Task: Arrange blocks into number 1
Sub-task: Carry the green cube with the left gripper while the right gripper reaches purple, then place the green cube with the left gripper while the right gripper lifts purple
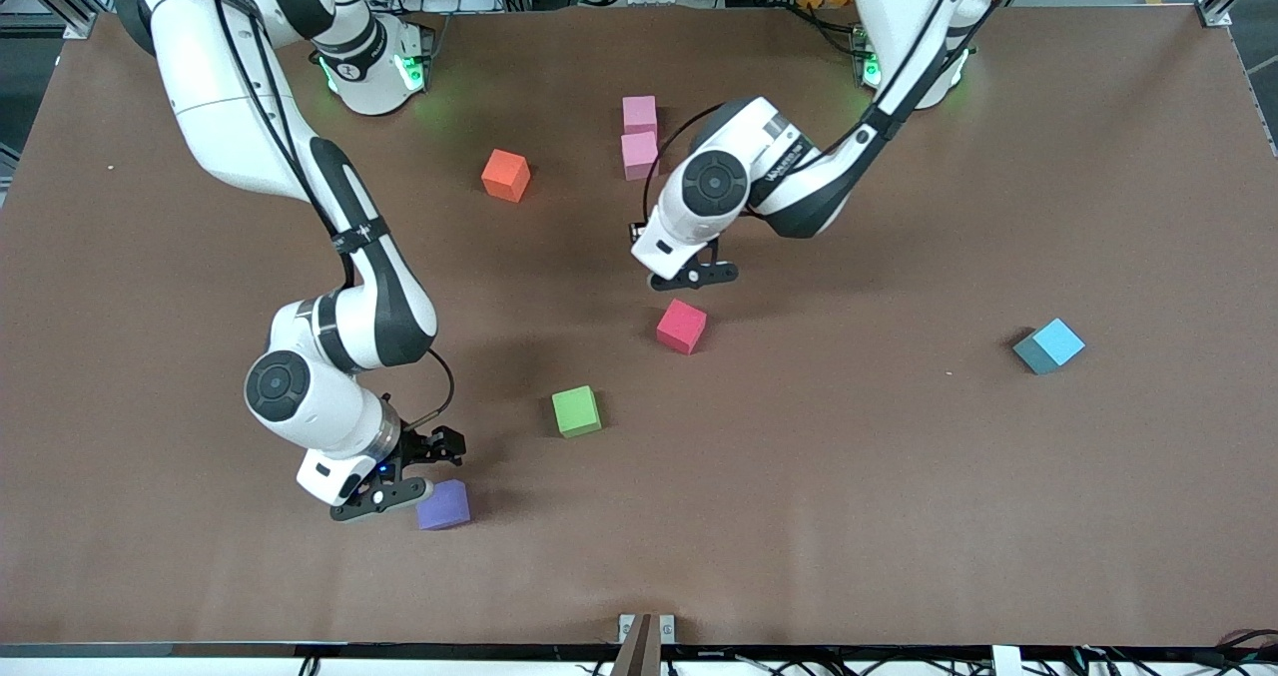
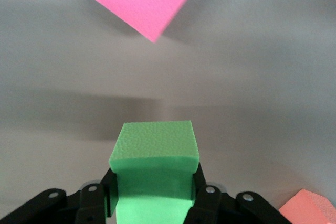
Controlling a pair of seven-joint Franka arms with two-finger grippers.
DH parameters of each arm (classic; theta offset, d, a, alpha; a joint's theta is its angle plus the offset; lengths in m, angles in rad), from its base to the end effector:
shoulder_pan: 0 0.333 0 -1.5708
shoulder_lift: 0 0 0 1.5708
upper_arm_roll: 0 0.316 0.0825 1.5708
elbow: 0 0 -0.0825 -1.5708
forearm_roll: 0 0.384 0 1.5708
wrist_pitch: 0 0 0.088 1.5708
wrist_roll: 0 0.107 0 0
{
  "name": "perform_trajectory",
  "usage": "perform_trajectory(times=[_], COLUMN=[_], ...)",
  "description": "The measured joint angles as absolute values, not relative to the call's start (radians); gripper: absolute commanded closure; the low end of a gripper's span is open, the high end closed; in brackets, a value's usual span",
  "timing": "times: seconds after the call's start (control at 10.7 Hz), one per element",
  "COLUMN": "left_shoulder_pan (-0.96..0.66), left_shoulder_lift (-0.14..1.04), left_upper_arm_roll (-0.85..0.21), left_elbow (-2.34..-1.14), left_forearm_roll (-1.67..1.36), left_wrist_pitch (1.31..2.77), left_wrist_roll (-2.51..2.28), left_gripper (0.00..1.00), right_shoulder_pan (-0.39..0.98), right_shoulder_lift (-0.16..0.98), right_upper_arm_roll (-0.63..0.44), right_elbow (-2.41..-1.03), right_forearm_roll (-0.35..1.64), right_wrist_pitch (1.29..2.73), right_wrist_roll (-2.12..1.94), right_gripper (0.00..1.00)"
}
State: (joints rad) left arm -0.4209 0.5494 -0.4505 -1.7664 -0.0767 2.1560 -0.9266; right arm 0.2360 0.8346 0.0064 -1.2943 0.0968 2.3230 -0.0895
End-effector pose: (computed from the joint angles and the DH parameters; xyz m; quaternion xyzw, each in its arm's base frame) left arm 0.4325 -0.4816 0.2720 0.9850 0.0728 -0.1487 0.0481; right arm 0.7435 0.1843 0.2627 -0.9854 -0.1339 -0.0934 0.0479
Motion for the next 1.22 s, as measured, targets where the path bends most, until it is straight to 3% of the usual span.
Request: perform_trajectory(times=[0.65,1.22], left_shoulder_pan=[-0.544,-0.564], left_shoulder_lift=[0.61,0.608], left_upper_arm_roll=[-0.448,-0.454], left_elbow=[-1.823,-1.878], left_forearm_roll=[0.034,0.074], left_wrist_pitch=[2.285,2.345], left_wrist_roll=[-1.024,-1.06], left_gripper=[1.0,1.0], right_shoulder_pan=[0.249,0.252], right_shoulder_lift=[0.929,0.963], right_upper_arm_roll=[-0.003,-0.003], right_elbow=[-1.279,-1.277], right_forearm_roll=[0.078,0.078], right_wrist_pitch=[2.581,2.598], right_wrist_roll=[-0.09,-0.09], right_gripper=[0.0,0.0])
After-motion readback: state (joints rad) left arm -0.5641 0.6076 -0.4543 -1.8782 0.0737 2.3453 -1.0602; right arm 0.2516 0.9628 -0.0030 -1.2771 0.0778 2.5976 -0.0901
